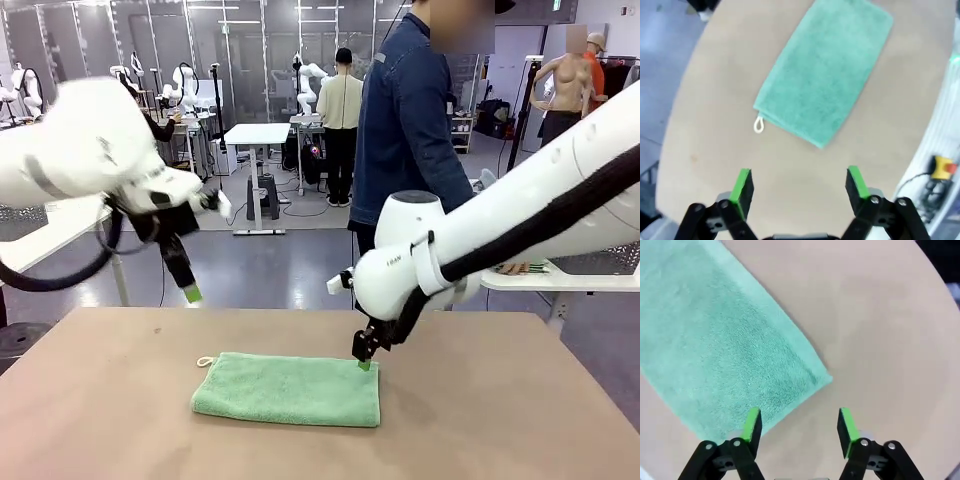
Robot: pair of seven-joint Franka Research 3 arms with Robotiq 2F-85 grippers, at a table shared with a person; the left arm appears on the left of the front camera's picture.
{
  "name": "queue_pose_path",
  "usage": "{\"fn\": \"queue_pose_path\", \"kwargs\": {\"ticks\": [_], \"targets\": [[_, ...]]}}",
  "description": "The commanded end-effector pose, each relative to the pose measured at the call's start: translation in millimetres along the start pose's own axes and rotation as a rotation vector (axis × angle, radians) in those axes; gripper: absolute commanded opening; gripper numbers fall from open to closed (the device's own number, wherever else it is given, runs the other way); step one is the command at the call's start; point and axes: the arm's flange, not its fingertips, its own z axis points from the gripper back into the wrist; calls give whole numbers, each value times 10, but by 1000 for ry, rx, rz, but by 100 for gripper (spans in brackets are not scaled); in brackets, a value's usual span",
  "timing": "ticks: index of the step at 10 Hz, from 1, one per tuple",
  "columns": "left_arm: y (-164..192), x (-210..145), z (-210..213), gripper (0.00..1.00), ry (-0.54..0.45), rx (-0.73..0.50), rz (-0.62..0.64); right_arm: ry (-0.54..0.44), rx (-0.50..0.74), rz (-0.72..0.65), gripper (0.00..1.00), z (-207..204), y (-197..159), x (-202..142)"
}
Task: Fold the towels and place them in the basket.
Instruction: When a person lays out a Towel with hook on the table, fold it in half twice.
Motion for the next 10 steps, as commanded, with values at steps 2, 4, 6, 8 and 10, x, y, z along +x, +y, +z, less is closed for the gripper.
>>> {"fn": "queue_pose_path", "kwargs": {"ticks": [2,4,6,8,10], "targets": [[-498,-391,710,93,-29,105,138,7,-56,-221,76,52,250,-260],[-883,-664,1232,93,-90,207,152,-5,-19,-318,76,32,247,-333],[-1154,-779,1607,93,-45,278,209,-10,12,-363,76,28,229,-364],[-1394,-824,1833,93,-26,335,259,-11,42,-394,76,-28,238,-355],[-1468,-921,1876,93,-41,310,255,8,30,-358,76,14,192,-361]]}}
